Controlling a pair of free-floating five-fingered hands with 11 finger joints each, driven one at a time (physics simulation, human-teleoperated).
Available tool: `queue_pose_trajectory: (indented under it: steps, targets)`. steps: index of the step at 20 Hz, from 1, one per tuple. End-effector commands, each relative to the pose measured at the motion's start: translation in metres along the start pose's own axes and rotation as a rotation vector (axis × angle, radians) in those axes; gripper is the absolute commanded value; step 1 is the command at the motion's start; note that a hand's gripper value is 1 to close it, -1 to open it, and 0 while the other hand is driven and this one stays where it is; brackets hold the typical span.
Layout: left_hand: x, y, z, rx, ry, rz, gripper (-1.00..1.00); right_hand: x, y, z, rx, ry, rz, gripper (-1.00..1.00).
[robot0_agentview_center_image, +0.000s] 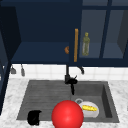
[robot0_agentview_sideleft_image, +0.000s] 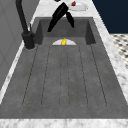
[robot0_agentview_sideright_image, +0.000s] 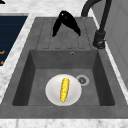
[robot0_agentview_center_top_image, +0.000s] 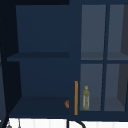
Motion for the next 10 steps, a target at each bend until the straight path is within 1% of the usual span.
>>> queue_pose_trajectory:
  steps: [1,2,7,8,10]
  targets:
    - [0.0,0.0,0.0,0.0,0.0,0.0,0.0,-0.003,-0.011,0.016,-0.035,0.068,0.009,-1.0]
    - [0.0,0.0,0.0,0.0,0.0,0.0,0.0,-0.005,-0.009,0.026,-0.049,0.068,0.006,-1.0]
    - [0.0,0.0,0.0,0.0,0.0,0.0,0.0,-0.012,-0.018,0.051,-0.049,0.115,0.025,-1.0]
    - [0.0,0.0,0.0,0.0,0.0,0.0,0.0,-0.012,-0.02,0.054,-0.055,0.132,0.046,-1.0]
    - [0.0,0.0,0.0,0.0,0.0,0.0,0.0,-0.013,-0.018,0.057,-0.089,0.169,0.078,-1.0]
